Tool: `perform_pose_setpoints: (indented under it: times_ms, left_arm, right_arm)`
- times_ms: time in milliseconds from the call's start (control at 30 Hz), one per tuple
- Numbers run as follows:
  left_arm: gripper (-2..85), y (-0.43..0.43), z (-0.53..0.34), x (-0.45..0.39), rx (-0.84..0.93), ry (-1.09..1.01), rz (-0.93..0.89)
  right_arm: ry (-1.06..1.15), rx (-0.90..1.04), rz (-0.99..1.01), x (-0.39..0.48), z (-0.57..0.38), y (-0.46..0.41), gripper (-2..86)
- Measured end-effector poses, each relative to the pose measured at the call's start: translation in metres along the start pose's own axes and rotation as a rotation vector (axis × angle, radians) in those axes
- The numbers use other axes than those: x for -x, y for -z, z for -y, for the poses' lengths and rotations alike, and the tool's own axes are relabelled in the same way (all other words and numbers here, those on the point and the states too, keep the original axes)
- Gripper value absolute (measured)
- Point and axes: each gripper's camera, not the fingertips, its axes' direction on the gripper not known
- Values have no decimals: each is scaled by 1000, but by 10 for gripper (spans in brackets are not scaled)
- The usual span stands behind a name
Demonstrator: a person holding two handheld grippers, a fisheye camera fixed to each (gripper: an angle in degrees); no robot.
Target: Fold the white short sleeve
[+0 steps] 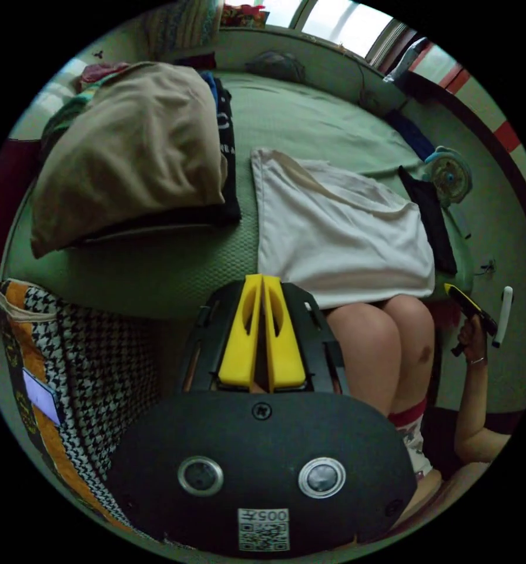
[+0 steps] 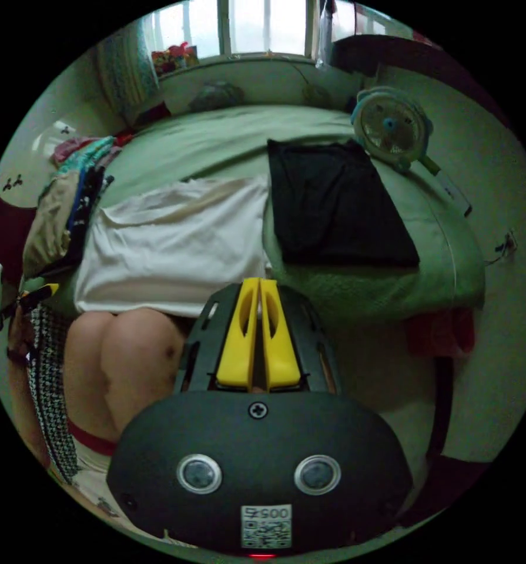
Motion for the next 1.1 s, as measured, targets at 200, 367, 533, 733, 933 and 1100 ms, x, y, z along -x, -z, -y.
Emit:
perform_pose_setpoints:
  times_ms: [200, 367, 533, 733, 933, 1100]
  left_arm:
    - [20, -39, 59, -58, -50, -77, -67]
    - [4, -99, 106, -109, 10, -106, -33]
    - [-5, -155, 138, -159, 64, -143, -23]
    - [-6, -185, 171, -190, -15, -109, -23]
    - [-5, -205, 179, -234, -29, -108, -21]
    - [2, -206, 151, -290, -36, -201, -24]
  right_arm:
    - [119, -26, 43, 41, 68, -30, -10]
    - [200, 77, -17, 74, 119, -85, -10]
    - [272, 143, -73, 91, 147, -118, -11]
    - [215, 52, -37, 81, 191, -125, -12]
    - [162, 81, -34, 62, 201, -126, -13]
    - [123, 53, -41, 26, 169, -90, -11]
